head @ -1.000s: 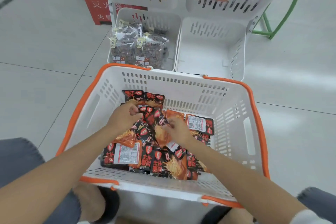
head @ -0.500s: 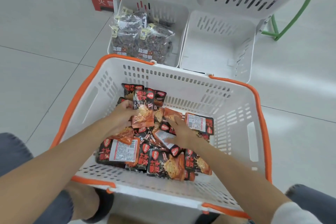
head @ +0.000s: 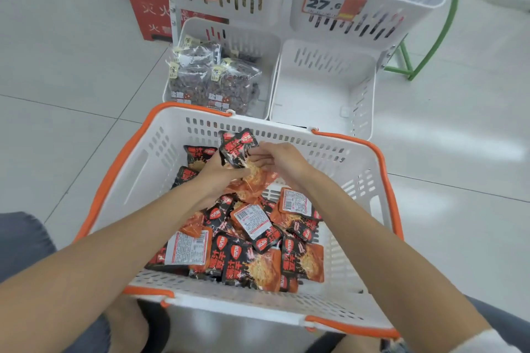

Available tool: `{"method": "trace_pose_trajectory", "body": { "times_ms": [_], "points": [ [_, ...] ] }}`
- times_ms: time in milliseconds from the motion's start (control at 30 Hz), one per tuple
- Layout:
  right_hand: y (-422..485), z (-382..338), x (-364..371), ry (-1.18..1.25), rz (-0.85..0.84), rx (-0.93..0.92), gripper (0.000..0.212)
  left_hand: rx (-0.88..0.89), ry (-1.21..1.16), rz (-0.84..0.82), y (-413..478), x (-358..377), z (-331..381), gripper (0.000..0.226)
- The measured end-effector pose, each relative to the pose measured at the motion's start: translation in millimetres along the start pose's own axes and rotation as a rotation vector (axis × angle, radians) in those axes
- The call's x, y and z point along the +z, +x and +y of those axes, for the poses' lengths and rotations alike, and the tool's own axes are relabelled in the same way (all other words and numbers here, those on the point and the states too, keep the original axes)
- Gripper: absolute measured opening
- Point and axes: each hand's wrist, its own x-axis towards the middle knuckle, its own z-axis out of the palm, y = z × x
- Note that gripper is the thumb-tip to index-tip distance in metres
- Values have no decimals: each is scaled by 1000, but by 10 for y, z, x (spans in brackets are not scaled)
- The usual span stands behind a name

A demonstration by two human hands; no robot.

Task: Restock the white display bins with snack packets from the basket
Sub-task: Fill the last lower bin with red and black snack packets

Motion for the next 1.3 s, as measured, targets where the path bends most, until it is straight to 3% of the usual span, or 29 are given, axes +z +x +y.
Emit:
{"method": "trace_pose_trajectory", "body": {
  "times_ms": [100,167,267,367,467,600,733,867,933,1000,1100,1167,1300],
  "points": [
    [-36,-46,-152,-199,74,-151,50,-36,-85,10,37,-2,130,53],
    [-77,-9,-172,-42,-62,-143,43,-25,-117,-4,56,93,241,66],
    [-119,-23,-183,241,-130,-83,21,147,230,27,75,285,430,54],
    [11,-160,-398,384,-39,-122,31,310,451,-22,161,370,668,42],
    [198,-423,-752,283,24,-166,34,337,467,-122,378,443,972,39],
    [502,-653,-1283,154,216,-310,28,504,677,48,910,445,1236,35],
    [941,-490,-1561,-51,286,-367,32,472,769,85,1291,269,1156,27],
    [1424,-121,-1586,-320,77,-322,27,451,778,19,1449,184,1006,19],
    [1506,-16,-1557,-311,-172,-139,20,410,735,-8,1521,165,983,23],
    [1544,23,-1573,-288,-333,51,30,373,724,-19,1569,156,984,27],
    [1641,43,-1572,-388,-358,140,47,337,782,-9,1628,122,980,40],
    [1708,71,-1518,-454,-406,94,43,300,819,-35,1647,120,991,54],
    [1721,38,-1460,-364,-453,103,34,261,852,-106,1655,149,1013,66]
  ]
}}
